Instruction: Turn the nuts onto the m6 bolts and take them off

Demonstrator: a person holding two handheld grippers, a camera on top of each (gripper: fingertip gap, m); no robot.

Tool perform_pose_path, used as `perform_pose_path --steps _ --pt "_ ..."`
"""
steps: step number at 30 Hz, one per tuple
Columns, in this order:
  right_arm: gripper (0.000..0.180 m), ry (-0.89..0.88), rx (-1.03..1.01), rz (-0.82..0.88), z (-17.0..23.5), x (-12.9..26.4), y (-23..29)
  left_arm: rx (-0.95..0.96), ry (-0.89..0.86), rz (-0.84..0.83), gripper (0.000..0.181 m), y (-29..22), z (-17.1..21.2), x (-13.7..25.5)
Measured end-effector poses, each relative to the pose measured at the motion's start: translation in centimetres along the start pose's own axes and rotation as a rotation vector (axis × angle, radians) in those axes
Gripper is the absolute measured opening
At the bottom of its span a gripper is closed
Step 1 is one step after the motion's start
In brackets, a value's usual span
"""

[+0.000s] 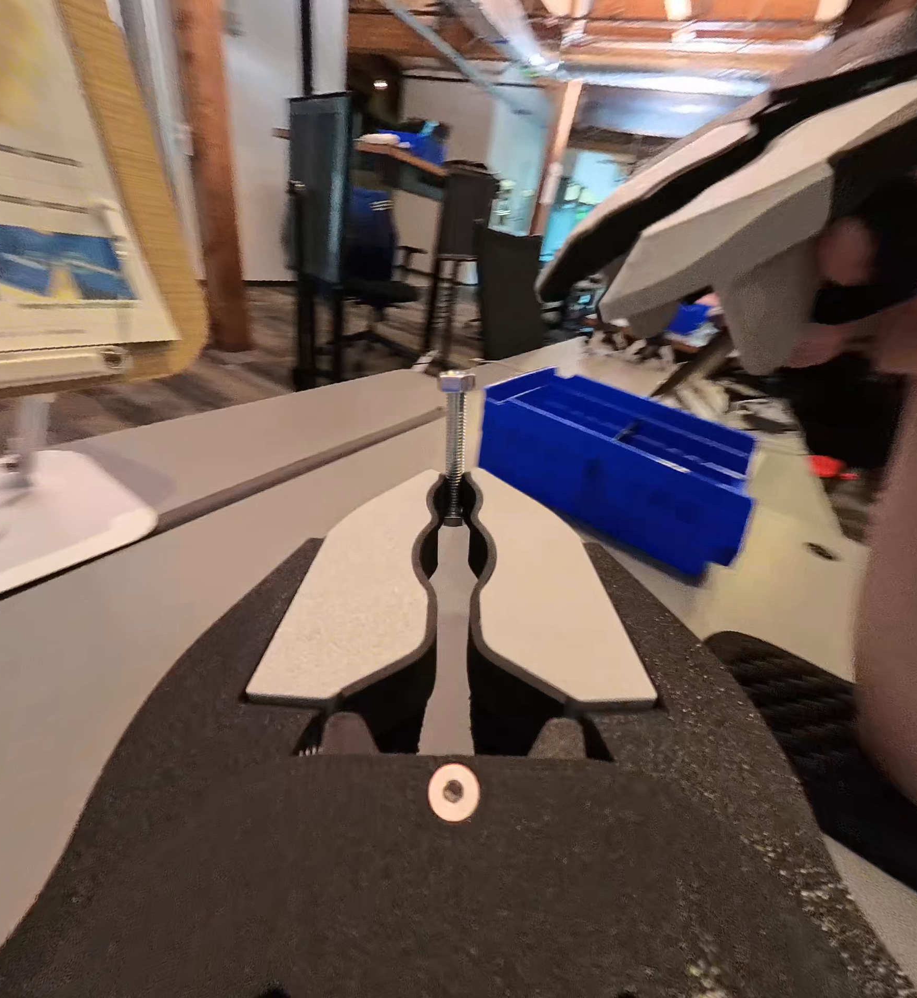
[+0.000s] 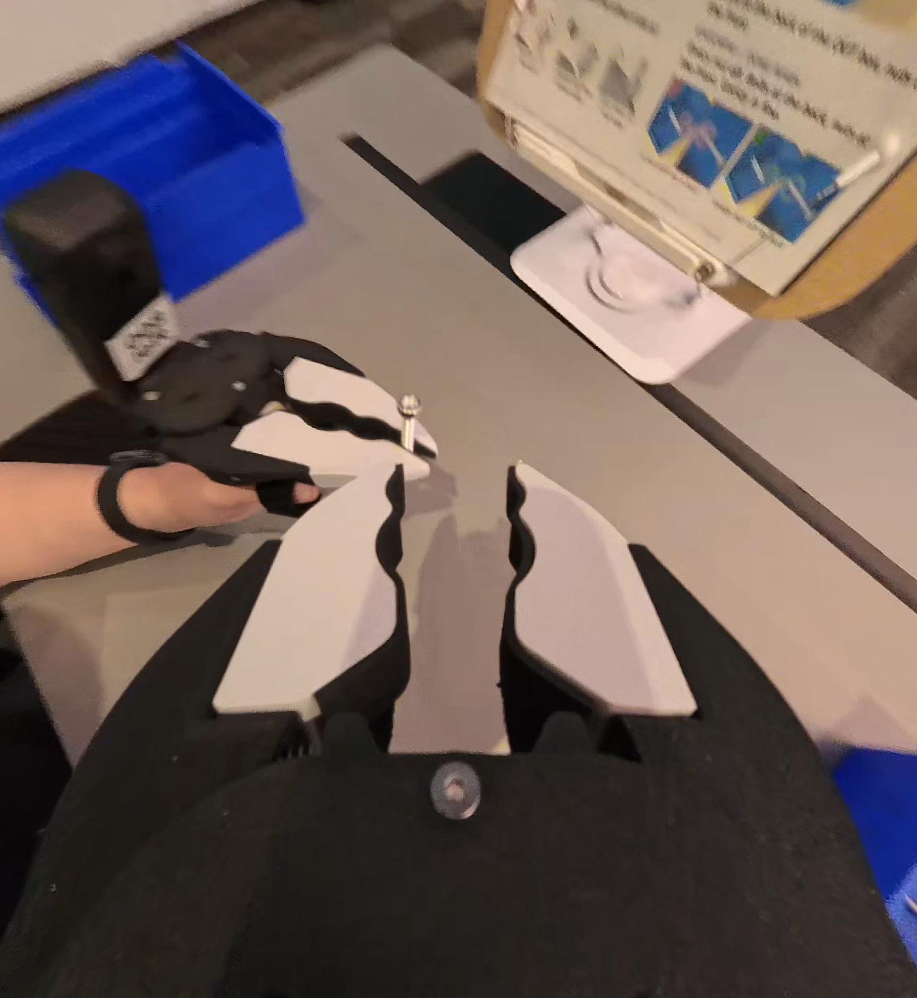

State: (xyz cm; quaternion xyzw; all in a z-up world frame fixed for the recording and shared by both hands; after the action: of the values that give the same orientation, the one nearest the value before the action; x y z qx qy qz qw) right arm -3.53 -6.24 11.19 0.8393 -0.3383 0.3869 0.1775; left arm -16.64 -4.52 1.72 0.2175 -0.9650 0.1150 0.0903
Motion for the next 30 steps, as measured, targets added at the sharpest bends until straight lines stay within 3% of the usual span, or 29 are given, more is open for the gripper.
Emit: perform_pose_path --steps 5,11,25,30 --pt "0.034 0.095 0.016 0.049 -0.6 -1.8 2.5 -0.059 0.056 -0.149 0.005 0.0 0.7 -0.5" --pt "0.033 0.099 -0.064 0.051 -0.8 -3.0 1.5 -0.144 0.098 -0.252 0.005 -0.5 1.2 -1.0" --pt "0.030 0.150 -0.075 0.037 -0.7 -4.5 1.2 -0.202 0.087 -0.282 0.005 -1.3 0.9 -1.0" --pt "0.016 0.168 -0.060 0.015 -0.6 -4.6 1.2 -0.196 0.092 -0.278 0.005 -1.2 0.9 -1.1"
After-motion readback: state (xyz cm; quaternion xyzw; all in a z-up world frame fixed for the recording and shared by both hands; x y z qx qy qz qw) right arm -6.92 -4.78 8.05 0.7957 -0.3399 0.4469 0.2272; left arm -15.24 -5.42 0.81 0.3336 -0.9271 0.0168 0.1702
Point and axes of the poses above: each gripper's, where its closed fingertips meet, x back along the fingers, z out of its underside, y = z × x across the jaws, the point moved 7 cm from there along x, back along the fingers, and after that the axes turned 14 degrees about y, right-handed, at the moved point
